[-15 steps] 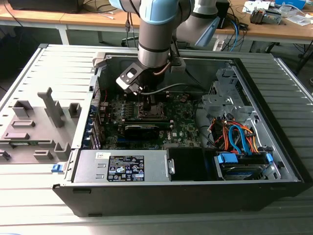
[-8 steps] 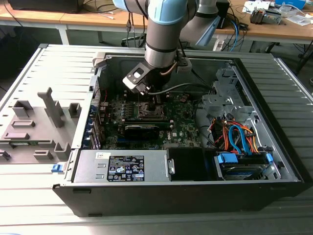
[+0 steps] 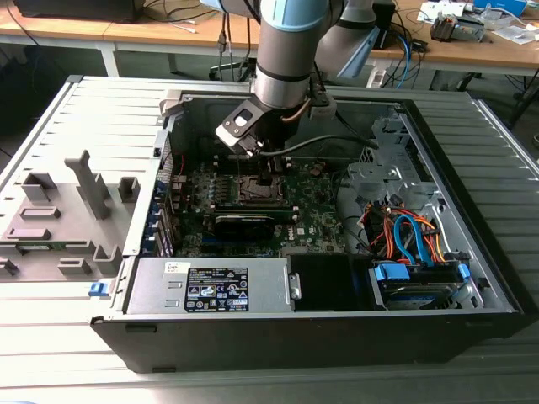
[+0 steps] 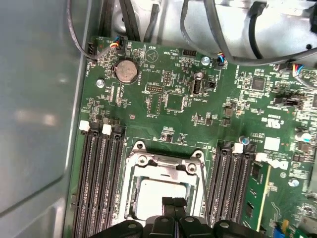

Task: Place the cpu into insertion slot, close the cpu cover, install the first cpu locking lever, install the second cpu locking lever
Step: 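Close the cpu cover, then install the first cpu locking lever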

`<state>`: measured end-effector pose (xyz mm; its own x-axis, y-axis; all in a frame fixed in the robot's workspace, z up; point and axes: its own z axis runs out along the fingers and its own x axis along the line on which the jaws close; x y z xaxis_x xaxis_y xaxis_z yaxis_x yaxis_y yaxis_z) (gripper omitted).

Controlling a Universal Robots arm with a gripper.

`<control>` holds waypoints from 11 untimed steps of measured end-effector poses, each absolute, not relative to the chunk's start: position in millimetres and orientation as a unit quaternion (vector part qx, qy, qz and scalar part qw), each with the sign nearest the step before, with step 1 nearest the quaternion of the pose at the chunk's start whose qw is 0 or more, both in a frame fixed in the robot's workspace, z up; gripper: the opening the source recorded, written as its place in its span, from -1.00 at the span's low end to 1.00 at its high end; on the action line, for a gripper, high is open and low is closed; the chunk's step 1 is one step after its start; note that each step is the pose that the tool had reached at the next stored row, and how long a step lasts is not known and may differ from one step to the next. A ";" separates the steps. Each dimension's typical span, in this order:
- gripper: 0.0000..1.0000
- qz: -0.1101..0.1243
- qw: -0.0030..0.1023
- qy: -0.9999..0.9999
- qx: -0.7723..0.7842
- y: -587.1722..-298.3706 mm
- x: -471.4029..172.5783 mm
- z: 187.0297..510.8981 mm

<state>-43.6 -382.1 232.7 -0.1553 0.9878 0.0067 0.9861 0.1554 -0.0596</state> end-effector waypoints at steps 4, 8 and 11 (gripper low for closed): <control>-0.79 0.020 0.022 -0.760 -0.650 -382.2 -43.6 238.5; -0.79 0.020 0.022 -0.760 -0.650 -382.1 -43.6 239.0; -0.79 0.020 0.022 -0.760 -0.650 -382.2 -43.6 239.1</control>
